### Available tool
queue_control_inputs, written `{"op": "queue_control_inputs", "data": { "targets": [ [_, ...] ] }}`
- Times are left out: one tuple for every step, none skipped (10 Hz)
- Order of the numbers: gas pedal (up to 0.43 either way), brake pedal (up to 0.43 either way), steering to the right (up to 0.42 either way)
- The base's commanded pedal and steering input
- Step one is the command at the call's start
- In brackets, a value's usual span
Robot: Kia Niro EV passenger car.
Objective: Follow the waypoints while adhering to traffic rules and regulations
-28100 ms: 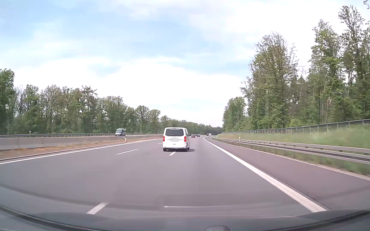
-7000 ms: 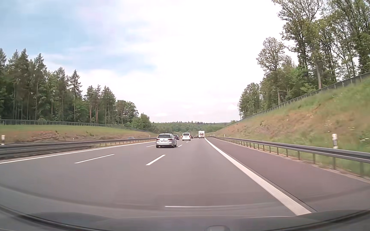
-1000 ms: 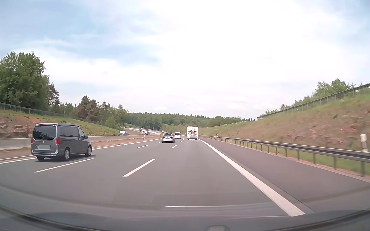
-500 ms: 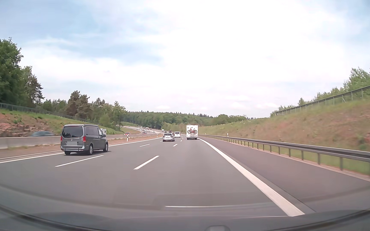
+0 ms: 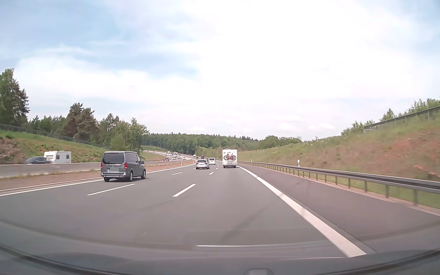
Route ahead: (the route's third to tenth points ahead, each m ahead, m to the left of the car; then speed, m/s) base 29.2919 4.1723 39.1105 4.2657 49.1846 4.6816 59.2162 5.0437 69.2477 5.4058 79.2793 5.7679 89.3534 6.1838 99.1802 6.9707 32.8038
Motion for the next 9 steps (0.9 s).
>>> {"op": "queue_control_inputs", "data": {
  "targets": [
    [0.24, 0.0, -0.009],
    [0.24, 0.0, -0.009],
    [0.24, 0.0, -0.009],
    [0.24, 0.0, -0.01],
    [0.24, 0.0, -0.01],
    [0.24, 0.0, -0.01],
    [0.28, 0.0, -0.01],
    [0.299, 0.0, -0.01],
    [0.299, 0.0, -0.009]
  ]
}}
